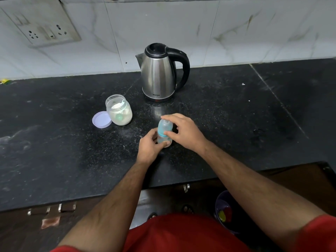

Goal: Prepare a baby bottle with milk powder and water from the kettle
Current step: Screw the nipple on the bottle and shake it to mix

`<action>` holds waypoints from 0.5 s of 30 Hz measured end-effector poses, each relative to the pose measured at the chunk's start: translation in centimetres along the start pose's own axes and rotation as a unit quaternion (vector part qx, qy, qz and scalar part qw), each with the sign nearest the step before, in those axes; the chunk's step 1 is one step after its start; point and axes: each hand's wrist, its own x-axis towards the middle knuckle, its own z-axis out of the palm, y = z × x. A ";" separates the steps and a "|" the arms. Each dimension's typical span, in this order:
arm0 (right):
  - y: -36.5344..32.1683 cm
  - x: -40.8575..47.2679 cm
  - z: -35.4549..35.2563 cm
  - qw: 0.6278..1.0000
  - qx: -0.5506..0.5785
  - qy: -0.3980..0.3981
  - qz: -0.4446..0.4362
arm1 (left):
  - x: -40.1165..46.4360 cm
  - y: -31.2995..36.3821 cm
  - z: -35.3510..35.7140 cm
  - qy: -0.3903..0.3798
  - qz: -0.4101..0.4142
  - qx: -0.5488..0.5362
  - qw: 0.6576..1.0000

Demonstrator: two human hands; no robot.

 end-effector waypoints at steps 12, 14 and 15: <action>-0.4 -0.1 0.4 1.000 -0.018 0.009 -0.001 | 0.1 0.0 -0.5 -0.001 0.015 0.024 1.000; -0.5 0.1 0.3 0.999 -0.034 0.004 -0.004 | 0.0 0.0 -0.5 0.000 0.015 0.028 0.999; -0.6 0.2 0.3 0.999 -0.040 0.002 -0.005 | 0.0 0.0 -0.6 -0.001 0.014 0.030 0.999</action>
